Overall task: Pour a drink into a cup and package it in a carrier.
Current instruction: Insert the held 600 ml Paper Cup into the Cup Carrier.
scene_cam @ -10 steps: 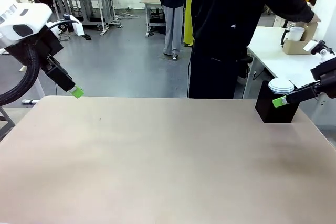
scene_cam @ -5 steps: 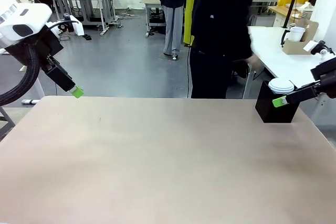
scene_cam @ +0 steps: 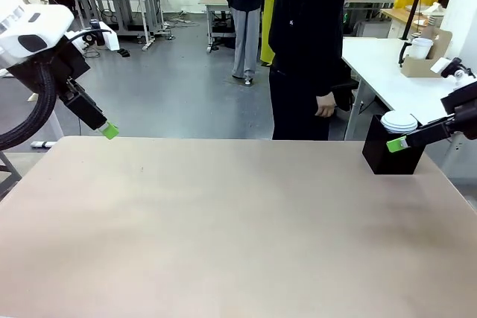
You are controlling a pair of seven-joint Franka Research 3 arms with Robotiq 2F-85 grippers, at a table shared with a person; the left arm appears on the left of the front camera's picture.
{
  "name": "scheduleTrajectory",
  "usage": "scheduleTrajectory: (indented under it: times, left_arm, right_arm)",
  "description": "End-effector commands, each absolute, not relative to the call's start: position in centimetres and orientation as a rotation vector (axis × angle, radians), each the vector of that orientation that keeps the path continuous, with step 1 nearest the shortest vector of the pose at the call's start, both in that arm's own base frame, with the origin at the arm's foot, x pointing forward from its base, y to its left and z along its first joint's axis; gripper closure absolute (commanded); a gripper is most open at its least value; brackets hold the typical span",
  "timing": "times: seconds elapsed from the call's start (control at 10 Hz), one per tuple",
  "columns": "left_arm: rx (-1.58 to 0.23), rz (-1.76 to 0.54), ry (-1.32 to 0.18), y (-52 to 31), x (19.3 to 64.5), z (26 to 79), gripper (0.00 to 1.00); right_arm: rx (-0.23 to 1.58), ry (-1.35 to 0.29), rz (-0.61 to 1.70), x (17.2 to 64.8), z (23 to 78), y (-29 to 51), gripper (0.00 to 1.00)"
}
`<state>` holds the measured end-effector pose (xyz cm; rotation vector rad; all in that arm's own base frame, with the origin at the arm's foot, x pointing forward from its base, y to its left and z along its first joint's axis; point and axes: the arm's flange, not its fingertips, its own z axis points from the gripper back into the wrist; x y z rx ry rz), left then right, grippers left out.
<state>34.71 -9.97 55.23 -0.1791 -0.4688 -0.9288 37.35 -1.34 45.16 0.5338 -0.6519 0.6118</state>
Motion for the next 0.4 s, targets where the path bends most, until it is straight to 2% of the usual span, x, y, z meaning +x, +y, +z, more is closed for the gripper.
scheduleTrajectory:
  times: [0.0, 0.3]
  left_arm:
    - [-0.16, -0.913, -0.457, -9.95, 34.72, 55.42, 0.0]
    - [-0.16, -0.913, -0.457, -9.95, 34.72, 55.42, 0.0]
  right_arm:
    - [0.522, -0.645, 0.596, 37.22, 45.16, -1.34, 0.0]
    - [0.522, -0.645, 0.596, 37.22, 45.16, -1.34, 0.0]
